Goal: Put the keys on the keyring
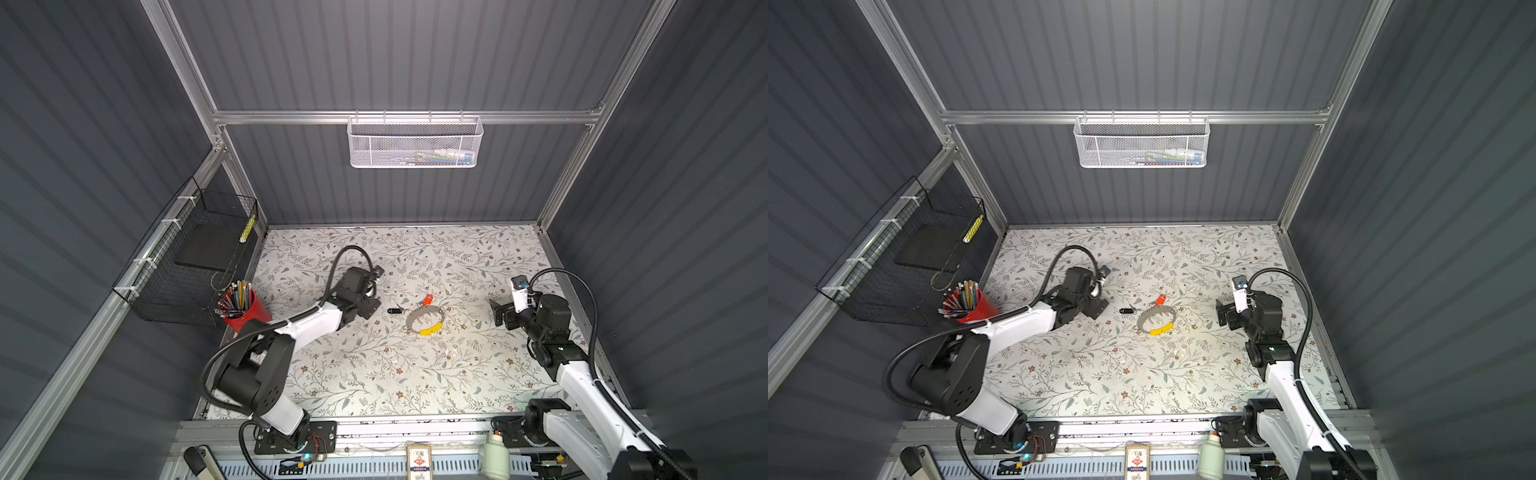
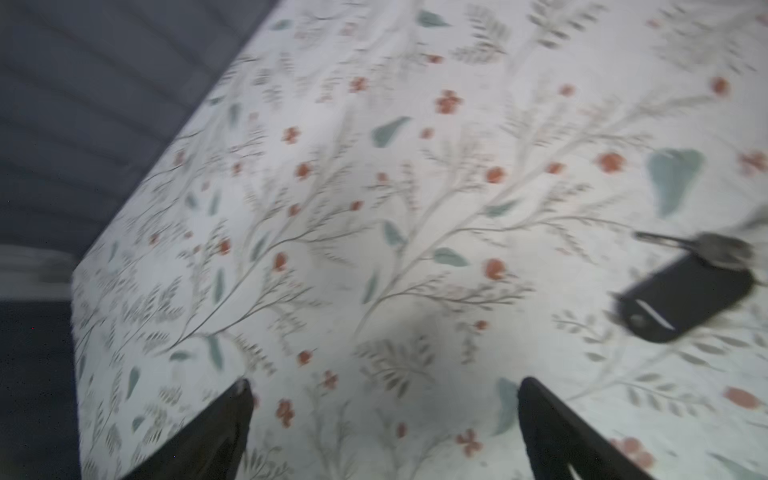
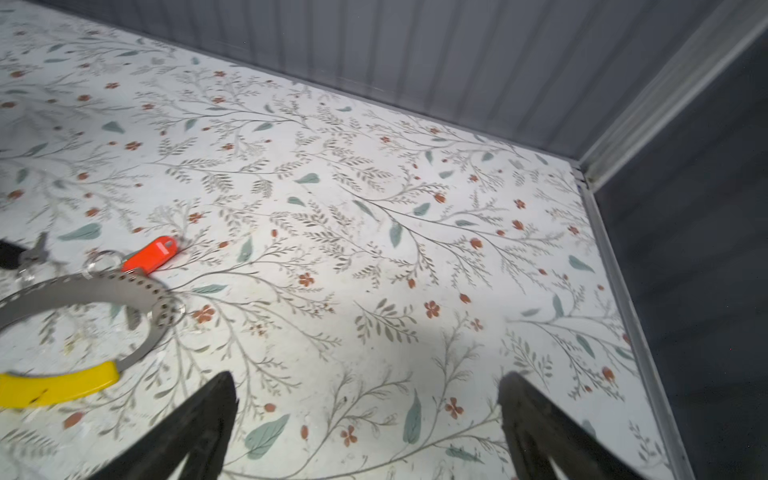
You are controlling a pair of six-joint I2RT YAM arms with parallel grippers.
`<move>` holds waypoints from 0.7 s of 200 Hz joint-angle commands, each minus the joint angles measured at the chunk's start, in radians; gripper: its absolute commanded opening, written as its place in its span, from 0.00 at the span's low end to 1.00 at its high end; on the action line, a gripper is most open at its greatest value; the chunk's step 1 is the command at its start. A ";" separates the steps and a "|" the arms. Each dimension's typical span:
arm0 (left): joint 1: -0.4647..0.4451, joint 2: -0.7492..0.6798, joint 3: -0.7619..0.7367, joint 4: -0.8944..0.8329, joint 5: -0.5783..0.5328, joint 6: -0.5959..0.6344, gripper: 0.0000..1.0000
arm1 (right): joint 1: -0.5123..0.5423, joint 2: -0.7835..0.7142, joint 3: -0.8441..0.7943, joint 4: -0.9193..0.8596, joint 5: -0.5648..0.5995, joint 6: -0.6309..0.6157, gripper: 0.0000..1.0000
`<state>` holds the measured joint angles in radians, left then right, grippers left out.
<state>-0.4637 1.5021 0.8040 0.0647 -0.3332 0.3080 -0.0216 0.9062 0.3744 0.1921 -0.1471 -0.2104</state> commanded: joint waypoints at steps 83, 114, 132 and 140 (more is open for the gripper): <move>0.331 0.052 -0.416 0.844 0.149 -0.226 1.00 | -0.059 0.538 -0.118 0.883 -0.133 0.180 0.99; 0.417 0.212 -0.422 1.018 0.232 -0.287 1.00 | -0.067 0.541 -0.117 0.882 -0.136 0.190 0.99; 0.418 0.217 -0.368 0.929 0.264 -0.272 1.00 | -0.067 0.547 -0.119 0.906 -0.128 0.193 0.99; 0.418 0.201 -0.347 0.849 0.277 -0.265 1.00 | -0.067 0.539 -0.108 0.872 -0.129 0.192 0.99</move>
<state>-0.0444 1.7096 0.3912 0.9306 -0.1459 0.0475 -0.0856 1.4509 0.2600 1.0271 -0.2642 -0.0292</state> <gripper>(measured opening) 0.997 0.990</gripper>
